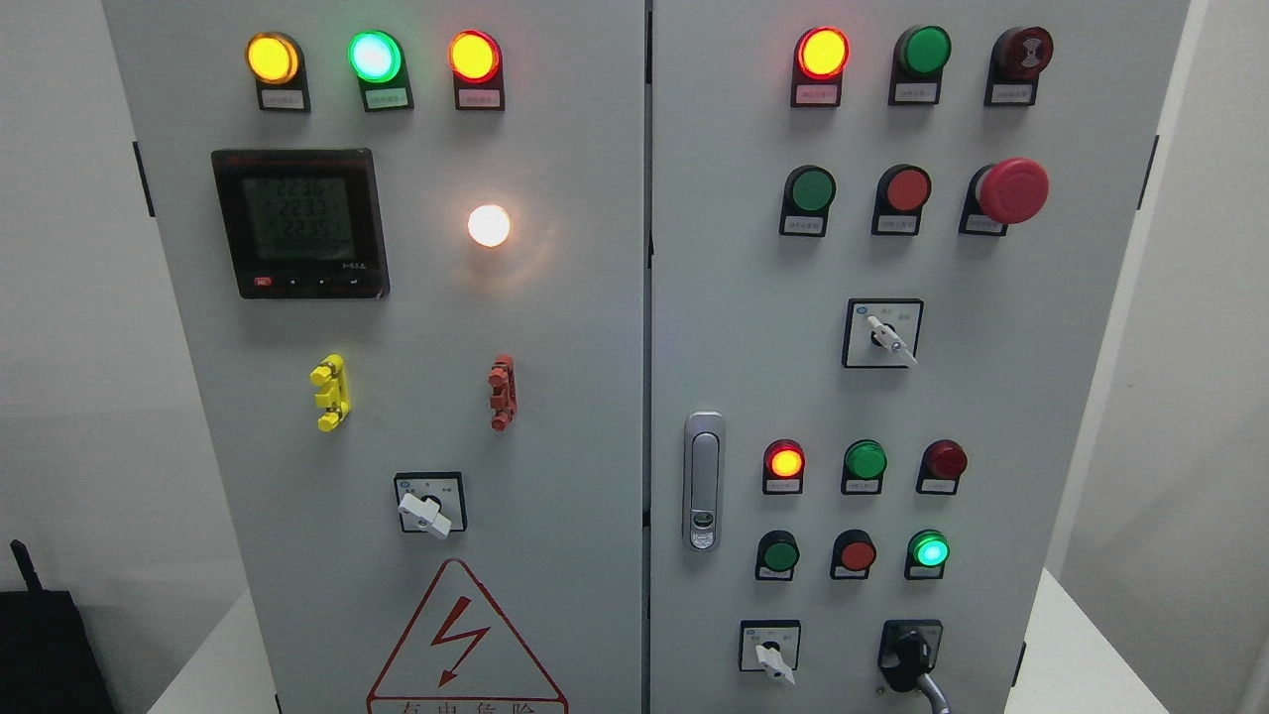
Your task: Trip black knob to open circuit
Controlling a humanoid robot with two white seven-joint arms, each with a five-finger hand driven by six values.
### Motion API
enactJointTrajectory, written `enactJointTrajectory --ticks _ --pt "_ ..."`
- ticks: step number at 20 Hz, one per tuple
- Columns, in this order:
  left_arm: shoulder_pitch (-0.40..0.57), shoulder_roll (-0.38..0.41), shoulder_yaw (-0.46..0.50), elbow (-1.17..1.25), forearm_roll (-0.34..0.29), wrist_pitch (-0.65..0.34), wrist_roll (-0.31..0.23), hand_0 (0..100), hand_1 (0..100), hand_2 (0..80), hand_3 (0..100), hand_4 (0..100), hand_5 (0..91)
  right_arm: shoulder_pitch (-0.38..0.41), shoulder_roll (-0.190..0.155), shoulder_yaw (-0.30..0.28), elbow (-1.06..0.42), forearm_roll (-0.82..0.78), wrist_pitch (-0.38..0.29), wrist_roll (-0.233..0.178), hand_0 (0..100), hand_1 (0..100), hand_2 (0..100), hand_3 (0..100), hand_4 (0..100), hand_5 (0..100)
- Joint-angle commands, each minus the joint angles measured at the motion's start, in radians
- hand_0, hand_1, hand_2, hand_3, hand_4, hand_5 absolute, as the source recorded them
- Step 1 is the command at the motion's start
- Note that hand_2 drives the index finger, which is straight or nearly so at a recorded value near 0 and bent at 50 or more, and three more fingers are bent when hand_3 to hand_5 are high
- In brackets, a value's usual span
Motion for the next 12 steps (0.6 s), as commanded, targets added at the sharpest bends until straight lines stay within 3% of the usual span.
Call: enactJointTrajectory --ticks 1,12 --pt "0.000 0.000 0.000 0.000 -0.023 -0.001 0.000 12 39 0.0 0 0 0.0 0.001 0.000 -0.007 0.005 0.000 0.007 -0.002 0 0 0 100 100 100" --pt "0.000 0.000 0.000 0.000 -0.023 0.001 0.000 12 39 0.0 0 0 0.0 0.005 -0.003 -0.012 0.003 0.000 0.007 -0.002 0 0 0 100 100 100"
